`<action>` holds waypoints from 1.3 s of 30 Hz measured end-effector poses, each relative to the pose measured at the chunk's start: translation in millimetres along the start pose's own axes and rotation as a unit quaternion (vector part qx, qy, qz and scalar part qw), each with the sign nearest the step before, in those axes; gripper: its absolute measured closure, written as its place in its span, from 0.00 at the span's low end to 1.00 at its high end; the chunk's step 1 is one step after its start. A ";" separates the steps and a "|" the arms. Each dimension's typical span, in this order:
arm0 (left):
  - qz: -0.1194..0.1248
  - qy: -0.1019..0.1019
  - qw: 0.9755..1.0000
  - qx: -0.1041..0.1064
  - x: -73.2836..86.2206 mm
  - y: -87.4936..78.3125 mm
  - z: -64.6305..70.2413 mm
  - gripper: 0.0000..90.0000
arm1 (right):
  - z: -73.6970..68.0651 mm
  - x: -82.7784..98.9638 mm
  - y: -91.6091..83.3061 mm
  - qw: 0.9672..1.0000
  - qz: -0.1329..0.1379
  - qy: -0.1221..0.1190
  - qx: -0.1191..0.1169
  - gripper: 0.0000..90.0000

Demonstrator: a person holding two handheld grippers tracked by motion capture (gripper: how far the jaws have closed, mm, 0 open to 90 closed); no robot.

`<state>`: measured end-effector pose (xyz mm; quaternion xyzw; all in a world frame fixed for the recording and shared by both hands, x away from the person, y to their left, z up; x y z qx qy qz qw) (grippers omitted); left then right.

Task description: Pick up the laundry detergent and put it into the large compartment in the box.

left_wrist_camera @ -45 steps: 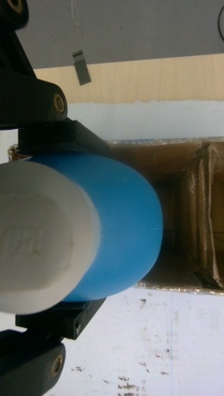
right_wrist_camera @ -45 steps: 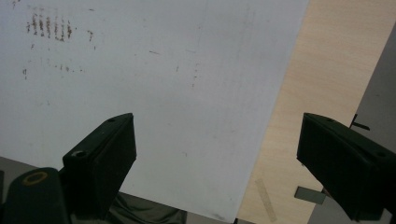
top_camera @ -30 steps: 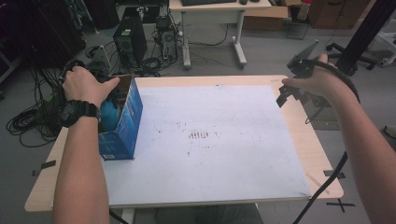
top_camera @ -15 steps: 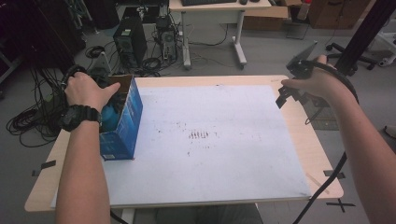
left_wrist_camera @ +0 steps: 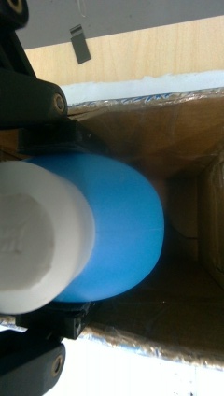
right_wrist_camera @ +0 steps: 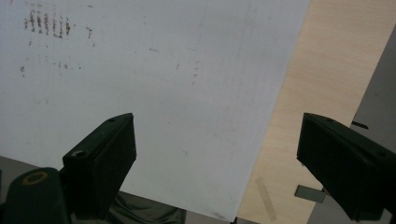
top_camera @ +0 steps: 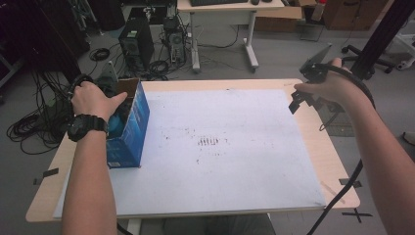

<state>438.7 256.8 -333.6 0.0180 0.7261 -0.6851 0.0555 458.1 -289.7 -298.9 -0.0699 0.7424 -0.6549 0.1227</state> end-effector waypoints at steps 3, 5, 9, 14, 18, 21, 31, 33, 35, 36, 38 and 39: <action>-0.002 -0.001 1.000 0.000 0.4 2.7 -1.0 0.42 | -0.3 0.1 0.3 1.000 0.000 0.000 0.000 0.13; -0.003 -0.001 1.000 -0.001 0.8 4.3 -1.8 0.42 | -0.4 0.1 0.4 1.000 0.000 0.000 0.000 0.13; -0.004 -0.002 1.000 -0.001 1.0 6.2 -2.6 0.42 | -0.4 -0.1 0.3 1.000 -0.001 0.000 0.002 0.13; -0.008 0.000 1.000 -0.002 1.1 8.5 -2.6 0.42 | -1.0 -0.4 1.0 1.000 -0.001 -0.001 0.001 0.13; -0.007 0.000 1.000 -0.002 0.6 10.3 -1.8 0.42 | -0.7 -0.1 1.8 1.000 -0.003 -0.001 0.002 0.13; -0.008 0.000 1.000 0.000 0.5 11.6 -1.3 0.42 | -0.6 0.1 1.7 1.000 -0.002 0.000 0.002 0.13; -0.009 0.001 1.000 0.001 0.4 15.1 -1.0 0.42 | -1.4 0.0 1.9 1.000 -0.003 -0.001 0.003 0.13; -0.010 0.002 1.000 0.002 0.4 15.8 -1.3 0.42 | -1.8 0.0 2.5 1.000 -0.003 -0.001 0.002 0.13; -0.008 0.003 1.000 0.001 0.2 16.3 -1.0 0.42 | -1.7 0.1 2.8 1.000 -0.004 -0.002 0.003 0.13; -0.009 0.004 1.000 0.001 0.2 16.3 -0.8 0.42 | -1.8 0.1 2.9 1.000 -0.004 -0.001 0.002 0.13; -0.008 0.004 1.000 0.000 -0.1 16.4 -0.3 0.42 | -1.8 0.0 3.0 1.000 -0.003 -0.002 0.003 0.13; -0.008 0.004 1.000 -0.001 -0.2 16.6 -0.2 0.42 | -2.0 0.1 3.1 1.000 -0.004 -0.002 0.002 0.13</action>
Point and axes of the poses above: each handheld gripper's, and its own axes: y roughly forward along the jaws, x roughly out of its underside, z roughly to its right, the point moved 7 cm from there along y, roughly forward along the jaws
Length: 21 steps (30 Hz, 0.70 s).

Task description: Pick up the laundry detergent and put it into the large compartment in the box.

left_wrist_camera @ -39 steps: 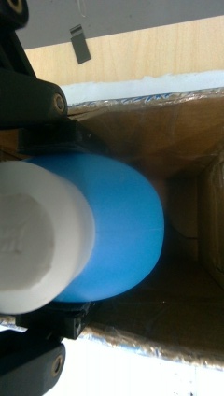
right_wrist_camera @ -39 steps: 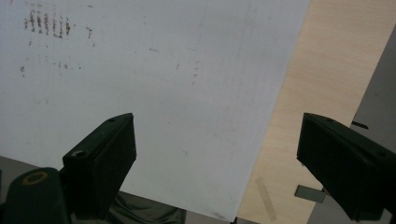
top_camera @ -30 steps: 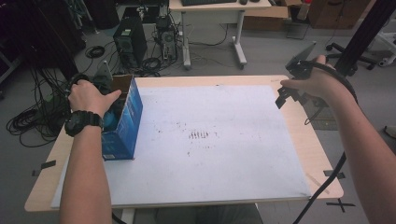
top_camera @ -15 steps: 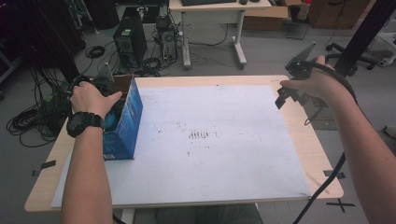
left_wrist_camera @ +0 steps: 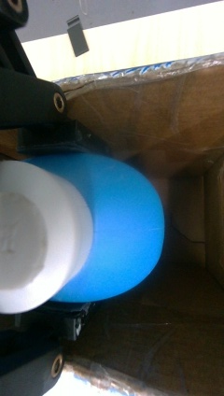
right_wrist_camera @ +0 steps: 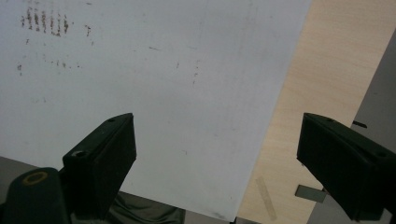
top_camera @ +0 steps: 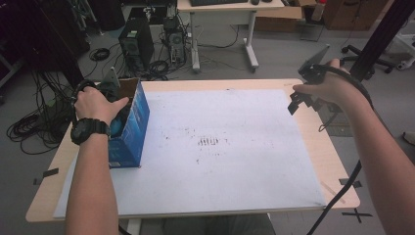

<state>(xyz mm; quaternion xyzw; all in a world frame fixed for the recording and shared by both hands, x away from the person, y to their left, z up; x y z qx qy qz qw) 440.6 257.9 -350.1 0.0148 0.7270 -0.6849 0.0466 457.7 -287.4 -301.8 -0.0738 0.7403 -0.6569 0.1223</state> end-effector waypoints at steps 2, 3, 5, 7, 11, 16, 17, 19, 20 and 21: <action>0.000 0.000 1.000 0.000 -0.4 0.2 0.1 0.42 | 0.0 0.2 0.3 1.000 -0.001 0.000 0.000 0.13; 0.000 0.000 1.000 0.000 -0.5 0.4 0.1 0.41 | 0.1 0.2 0.4 1.000 -0.001 0.000 0.000 0.13; -0.001 -0.001 1.000 0.000 -0.5 0.2 0.2 0.42 | -0.1 0.5 0.5 1.000 -0.001 0.000 -0.001 0.13; -0.002 0.000 1.000 -0.001 -0.5 0.3 0.3 0.41 | 0.0 0.7 0.6 1.000 -0.001 0.000 -0.001 0.13; -0.001 0.001 1.000 -0.001 -0.3 0.6 -0.1 0.41 | 0.8 1.0 1.0 1.000 -0.001 0.000 -0.001 0.13; -0.001 0.002 1.000 -0.002 -0.2 0.6 -0.1 0.41 | 1.4 1.2 1.3 1.000 -0.001 0.001 -0.001 0.13; -0.002 0.002 1.000 -0.003 -0.1 0.3 -0.2 0.41 | 1.5 1.2 1.3 1.000 -0.001 0.001 -0.001 0.13; -0.001 0.002 1.000 -0.006 -0.1 -0.1 -0.6 0.39 | 1.7 1.4 1.5 1.000 -0.001 0.001 -0.001 0.13; -0.001 0.002 1.000 -0.007 0.1 -0.6 -0.8 0.39 | 1.8 1.5 1.5 1.000 -0.001 0.001 -0.001 0.13; -0.002 0.003 1.000 -0.006 0.2 -1.0 -0.9 0.38 | 1.9 1.6 1.7 1.000 -0.001 0.001 -0.001 0.13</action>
Point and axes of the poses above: each handheld gripper's, and its own axes: y roughly forward along the jaws, x roughly out of its underside, z roughly to its right, the point moved 7 cm from there along y, roughly forward along the jaws
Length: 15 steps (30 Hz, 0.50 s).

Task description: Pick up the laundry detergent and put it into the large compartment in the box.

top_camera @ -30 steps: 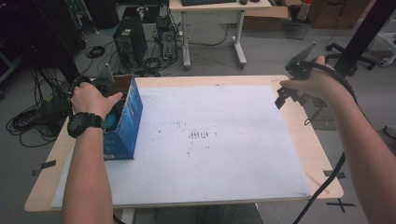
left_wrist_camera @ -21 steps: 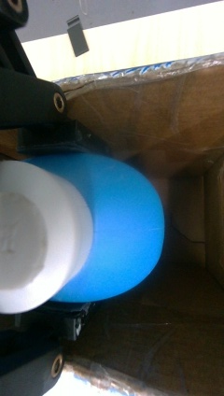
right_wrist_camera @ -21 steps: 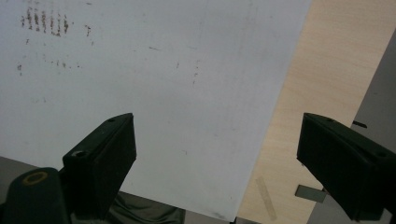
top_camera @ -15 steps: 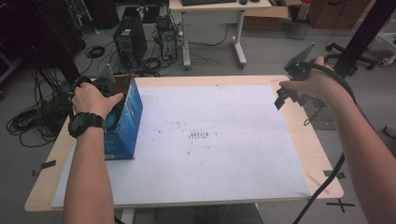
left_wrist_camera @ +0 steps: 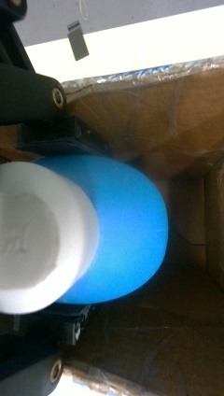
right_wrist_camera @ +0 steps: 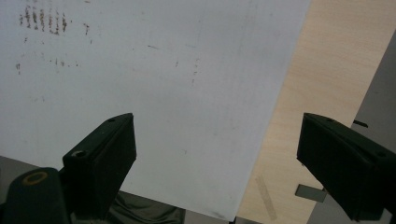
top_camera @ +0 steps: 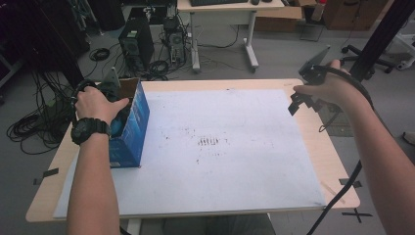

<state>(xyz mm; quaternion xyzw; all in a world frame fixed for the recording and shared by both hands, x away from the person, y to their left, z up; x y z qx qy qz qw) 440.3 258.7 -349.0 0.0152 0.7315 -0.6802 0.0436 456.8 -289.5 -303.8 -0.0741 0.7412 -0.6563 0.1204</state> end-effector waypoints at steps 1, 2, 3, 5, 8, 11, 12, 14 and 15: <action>-0.002 0.001 1.000 0.004 0.4 -0.5 0.6 0.36 | 0.1 0.0 0.3 1.000 0.001 0.000 0.000 0.13; -0.001 0.001 1.000 0.006 0.4 -1.1 1.1 0.34 | 0.2 0.0 0.5 1.000 0.001 0.000 -0.001 0.13; 0.001 -0.001 1.000 0.006 0.2 -2.2 1.0 0.34 | 0.3 0.0 0.6 1.000 0.001 0.000 -0.001 0.13; 0.002 -0.003 1.000 0.003 0.4 -3.5 0.6 0.33 | 0.2 0.3 1.3 1.000 -0.001 0.001 -0.001 0.13; 0.004 -0.002 1.000 0.005 0.3 -6.5 0.7 0.32 | -0.4 0.2 1.7 1.000 -0.001 0.000 -0.001 0.13; 0.006 -0.005 1.000 0.006 0.6 -9.3 0.1 0.31 | -0.6 0.0 1.8 1.000 -0.001 0.000 -0.001 0.13; 0.007 -0.007 1.000 0.006 0.6 -10.7 -0.6 0.30 | -0.6 0.0 1.9 1.000 -0.001 -0.001 -0.001 0.13; 0.008 -0.009 1.000 0.008 0.6 -13.2 -0.4 0.29 | -0.7 0.1 2.4 1.000 -0.002 -0.001 -0.002 0.13; 0.011 -0.010 1.000 0.008 0.6 -15.2 -1.1 0.29 | -0.5 -0.1 2.4 1.000 -0.001 -0.001 -0.001 0.13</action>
Point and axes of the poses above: each handheld gripper's, and its own axes: y roughly forward along the jaws, x roughly out of its underside, z roughly to its right, the point moved 7 cm from there along y, roughly forward along the jaws
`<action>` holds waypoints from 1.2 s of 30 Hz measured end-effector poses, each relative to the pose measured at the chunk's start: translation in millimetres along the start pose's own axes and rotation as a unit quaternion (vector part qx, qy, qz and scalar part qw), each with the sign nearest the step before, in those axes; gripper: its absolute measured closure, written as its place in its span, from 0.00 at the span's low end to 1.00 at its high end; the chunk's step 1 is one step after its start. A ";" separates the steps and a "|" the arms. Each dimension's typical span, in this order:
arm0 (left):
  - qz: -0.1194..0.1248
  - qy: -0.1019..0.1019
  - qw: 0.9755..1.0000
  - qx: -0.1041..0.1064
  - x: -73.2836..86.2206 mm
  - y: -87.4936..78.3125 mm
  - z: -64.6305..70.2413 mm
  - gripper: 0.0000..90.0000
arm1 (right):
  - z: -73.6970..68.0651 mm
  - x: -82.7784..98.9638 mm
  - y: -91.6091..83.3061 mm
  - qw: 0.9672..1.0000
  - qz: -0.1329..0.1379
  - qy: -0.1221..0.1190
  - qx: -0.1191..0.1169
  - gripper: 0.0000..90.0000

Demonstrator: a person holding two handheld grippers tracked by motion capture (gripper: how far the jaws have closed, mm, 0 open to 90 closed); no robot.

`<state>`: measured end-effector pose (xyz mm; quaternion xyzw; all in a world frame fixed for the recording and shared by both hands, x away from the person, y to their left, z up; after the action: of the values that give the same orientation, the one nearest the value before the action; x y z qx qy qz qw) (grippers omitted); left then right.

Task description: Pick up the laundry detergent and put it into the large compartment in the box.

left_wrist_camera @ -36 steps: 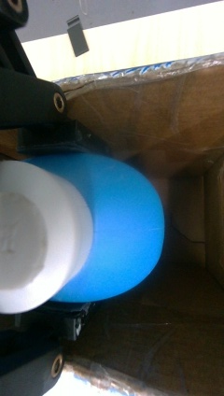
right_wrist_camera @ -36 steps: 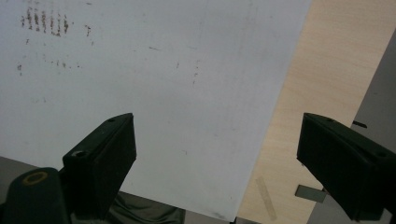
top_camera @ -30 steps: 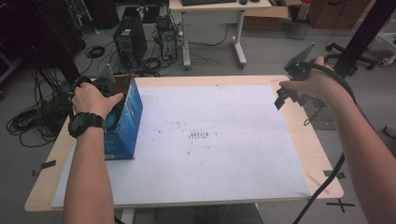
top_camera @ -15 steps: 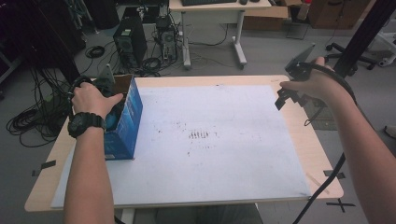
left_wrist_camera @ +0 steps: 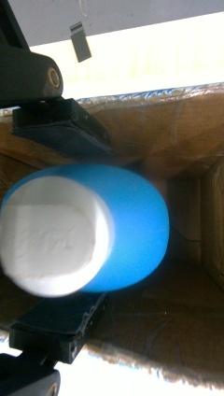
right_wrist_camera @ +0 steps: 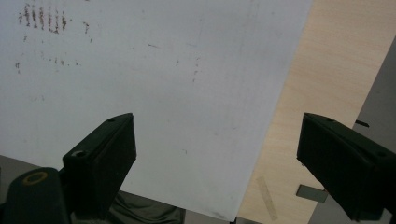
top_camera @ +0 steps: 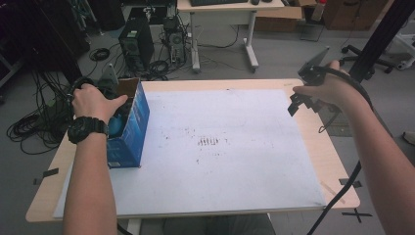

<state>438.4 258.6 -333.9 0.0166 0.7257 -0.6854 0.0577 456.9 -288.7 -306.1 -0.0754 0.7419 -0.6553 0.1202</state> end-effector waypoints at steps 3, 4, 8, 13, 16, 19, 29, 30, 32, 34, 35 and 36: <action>0.005 -0.002 1.000 0.009 -0.4 -6.0 1.8 0.27 | 0.3 -0.1 0.2 1.000 -0.001 0.001 0.000 0.13; 0.010 0.000 1.000 0.011 -1.0 -9.6 3.0 0.27 | 0.2 -0.2 0.2 1.000 -0.001 0.001 0.000 0.13; 0.015 0.002 1.000 0.008 -1.9 -19.6 5.7 0.26 | -0.1 -0.4 0.6 1.000 -0.001 0.000 -0.002 0.13; 0.026 -0.003 1.000 -0.001 -2.9 -32.8 6.2 0.25 | 0.5 0.2 1.1 1.000 -0.001 0.001 -0.003 0.13; 0.031 -0.005 0.999 -0.002 -2.5 -42.1 6.7 0.25 | 1.6 0.6 1.1 1.000 -0.001 0.001 -0.004 0.13; 0.040 -0.007 0.999 -0.007 -2.7 -51.6 8.7 0.25 | 2.4 0.7 1.0 1.000 -0.001 0.001 -0.004 0.13; 0.068 0.009 0.998 -0.010 -4.2 -75.2 43.5 0.24 | 2.0 1.5 1.5 1.000 -0.001 -0.001 -0.008 0.13; 0.070 0.010 0.997 -0.010 -4.5 -76.2 47.5 0.24 | 2.0 1.6 1.4 1.000 -0.001 -0.001 -0.009 0.13; 0.072 0.015 0.997 -0.006 -4.8 -78.7 60.0 0.23 | 2.1 1.5 1.1 1.000 0.001 -0.002 -0.009 0.13; 0.070 0.020 0.997 -0.004 -5.0 -80.2 69.1 0.23 | 2.5 1.9 0.6 1.000 0.000 -0.002 -0.009 0.13; 0.073 0.024 0.997 -0.002 -5.6 -81.8 75.6 0.23 | 2.6 1.9 0.3 1.000 0.001 -0.002 -0.009 0.13; 0.076 0.027 0.997 0.001 -6.1 -83.0 80.9 0.23 | 2.8 1.8 0.0 1.000 0.003 -0.003 -0.010 0.13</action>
<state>440.8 173.3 -255.2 0.0902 0.7232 -0.6789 0.0894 455.9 -291.8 -306.6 -0.0764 0.7482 -0.6475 0.1230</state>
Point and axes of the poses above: each handheld gripper's, and its own axes: y roughly forward along the jaws, x roughly out of its underside, z roughly to its right, the point moved 7 cm from there along y, roughly forward along the jaws
